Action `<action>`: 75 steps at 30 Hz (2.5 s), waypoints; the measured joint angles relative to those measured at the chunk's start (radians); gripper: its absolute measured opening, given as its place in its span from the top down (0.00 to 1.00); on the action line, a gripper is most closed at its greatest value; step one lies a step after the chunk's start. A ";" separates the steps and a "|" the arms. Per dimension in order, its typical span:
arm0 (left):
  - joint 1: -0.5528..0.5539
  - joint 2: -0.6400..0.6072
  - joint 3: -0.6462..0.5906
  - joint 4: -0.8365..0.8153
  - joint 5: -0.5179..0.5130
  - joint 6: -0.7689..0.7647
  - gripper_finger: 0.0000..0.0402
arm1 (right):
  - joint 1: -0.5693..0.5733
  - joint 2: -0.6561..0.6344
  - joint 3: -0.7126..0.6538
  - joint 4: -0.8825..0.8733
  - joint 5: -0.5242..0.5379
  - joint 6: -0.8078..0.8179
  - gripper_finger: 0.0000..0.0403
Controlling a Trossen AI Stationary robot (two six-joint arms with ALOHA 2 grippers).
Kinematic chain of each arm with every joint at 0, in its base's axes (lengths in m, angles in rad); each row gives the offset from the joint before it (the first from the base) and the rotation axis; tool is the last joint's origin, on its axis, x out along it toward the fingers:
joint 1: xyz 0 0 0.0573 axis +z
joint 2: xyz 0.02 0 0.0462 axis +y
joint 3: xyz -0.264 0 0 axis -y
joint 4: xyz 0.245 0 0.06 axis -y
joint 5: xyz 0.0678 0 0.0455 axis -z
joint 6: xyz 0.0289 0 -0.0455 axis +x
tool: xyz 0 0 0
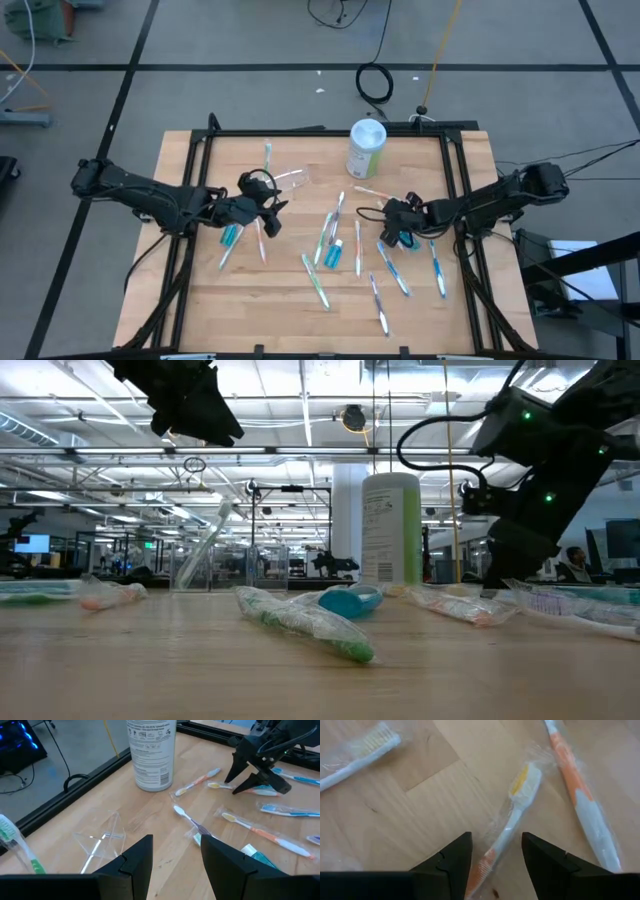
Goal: Pick & Place toothbrushing station
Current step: Put the orange toothbrush into the transparent organizer
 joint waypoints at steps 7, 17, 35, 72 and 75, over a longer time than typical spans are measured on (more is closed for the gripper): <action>0.000 0.000 0.000 -0.005 0.001 -0.001 0.57 | 0.002 0.007 0.000 -0.007 -0.023 0.025 0.84; 0.000 0.000 0.000 -0.006 0.003 0.000 0.57 | 0.002 0.008 -0.003 0.047 -0.061 0.021 0.96; -0.014 0.001 -0.001 -0.027 0.032 0.006 0.57 | -0.013 -0.123 -0.006 0.267 -0.090 -0.154 1.00; -0.040 0.000 -0.001 -0.019 0.026 0.004 0.57 | -0.091 -0.290 -0.004 1.194 -0.334 -0.743 1.00; -0.040 0.000 -0.001 -0.019 0.026 0.004 0.57 | -0.132 -0.290 -0.004 1.244 -0.372 -0.743 1.00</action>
